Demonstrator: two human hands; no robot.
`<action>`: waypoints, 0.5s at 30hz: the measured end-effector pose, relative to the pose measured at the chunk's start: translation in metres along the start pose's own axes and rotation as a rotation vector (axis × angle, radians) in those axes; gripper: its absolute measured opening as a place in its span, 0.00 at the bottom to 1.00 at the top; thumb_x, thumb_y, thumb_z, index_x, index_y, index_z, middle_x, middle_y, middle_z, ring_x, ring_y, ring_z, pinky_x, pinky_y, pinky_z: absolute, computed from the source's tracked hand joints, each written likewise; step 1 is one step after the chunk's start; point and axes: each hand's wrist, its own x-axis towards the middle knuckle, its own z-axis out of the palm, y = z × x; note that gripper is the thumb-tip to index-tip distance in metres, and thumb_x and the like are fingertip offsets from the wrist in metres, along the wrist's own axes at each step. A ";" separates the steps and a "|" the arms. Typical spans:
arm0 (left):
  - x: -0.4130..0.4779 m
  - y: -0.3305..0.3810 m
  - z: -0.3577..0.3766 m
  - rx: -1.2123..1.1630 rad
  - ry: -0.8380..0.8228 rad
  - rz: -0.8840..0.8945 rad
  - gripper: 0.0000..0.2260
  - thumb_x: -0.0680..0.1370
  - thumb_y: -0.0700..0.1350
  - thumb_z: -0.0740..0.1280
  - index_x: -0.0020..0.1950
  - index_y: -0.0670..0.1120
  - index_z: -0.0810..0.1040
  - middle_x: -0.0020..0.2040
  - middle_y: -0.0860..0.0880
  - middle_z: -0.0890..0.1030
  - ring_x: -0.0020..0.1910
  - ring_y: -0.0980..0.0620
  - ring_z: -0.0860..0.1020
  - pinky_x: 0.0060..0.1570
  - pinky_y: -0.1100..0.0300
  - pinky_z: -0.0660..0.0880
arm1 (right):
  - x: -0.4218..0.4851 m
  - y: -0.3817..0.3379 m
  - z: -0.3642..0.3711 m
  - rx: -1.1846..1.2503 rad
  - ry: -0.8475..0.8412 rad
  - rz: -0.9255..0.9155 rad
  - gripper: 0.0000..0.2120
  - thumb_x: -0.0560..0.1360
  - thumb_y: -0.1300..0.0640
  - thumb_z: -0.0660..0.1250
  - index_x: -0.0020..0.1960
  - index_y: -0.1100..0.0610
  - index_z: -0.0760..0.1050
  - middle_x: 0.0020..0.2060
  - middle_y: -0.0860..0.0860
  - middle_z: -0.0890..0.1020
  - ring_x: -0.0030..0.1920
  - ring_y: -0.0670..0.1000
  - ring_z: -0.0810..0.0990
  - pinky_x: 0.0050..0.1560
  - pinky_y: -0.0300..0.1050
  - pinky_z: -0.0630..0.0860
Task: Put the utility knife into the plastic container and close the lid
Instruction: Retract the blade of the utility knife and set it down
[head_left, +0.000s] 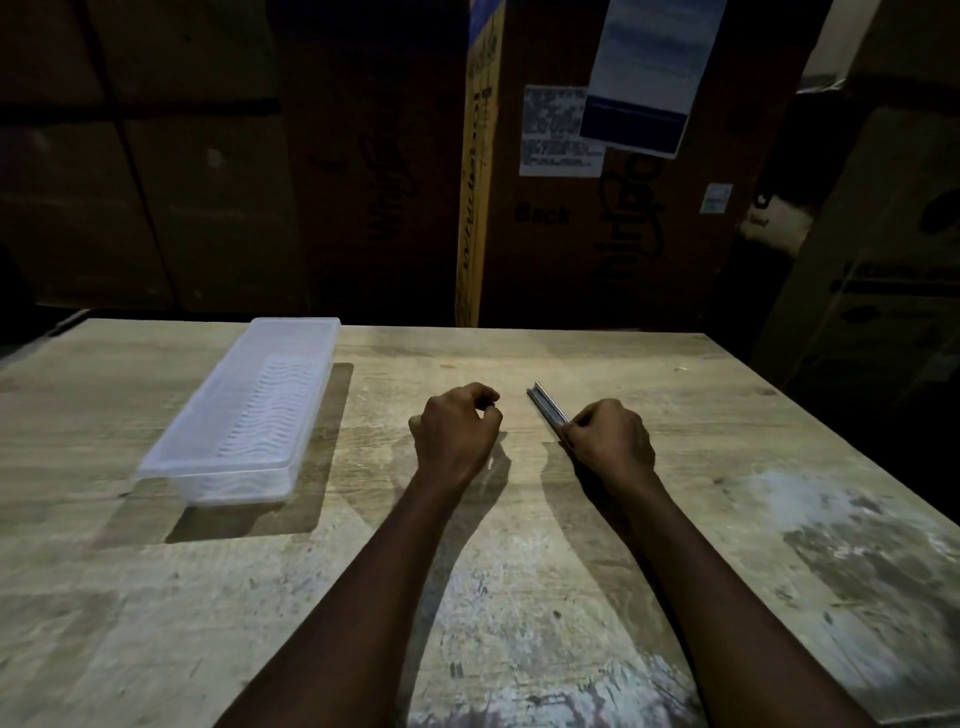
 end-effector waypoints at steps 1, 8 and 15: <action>0.000 -0.001 0.000 0.008 0.002 0.006 0.11 0.74 0.49 0.63 0.53 0.54 0.81 0.50 0.54 0.85 0.50 0.50 0.80 0.53 0.51 0.63 | 0.000 0.000 0.000 -0.011 0.002 0.001 0.12 0.72 0.46 0.71 0.45 0.54 0.84 0.39 0.53 0.84 0.39 0.55 0.81 0.36 0.44 0.74; 0.002 -0.006 0.002 0.129 -0.008 0.053 0.12 0.73 0.50 0.62 0.53 0.54 0.81 0.49 0.54 0.85 0.51 0.48 0.80 0.53 0.50 0.64 | 0.001 0.003 0.004 -0.173 0.030 -0.010 0.13 0.73 0.45 0.69 0.46 0.55 0.83 0.42 0.55 0.83 0.44 0.58 0.81 0.41 0.46 0.76; -0.005 -0.004 -0.003 0.291 -0.048 0.091 0.15 0.73 0.50 0.61 0.57 0.53 0.79 0.53 0.51 0.84 0.57 0.45 0.75 0.53 0.48 0.65 | -0.008 0.001 0.003 -0.286 0.032 -0.025 0.15 0.78 0.49 0.61 0.55 0.57 0.80 0.53 0.56 0.77 0.55 0.60 0.73 0.53 0.55 0.73</action>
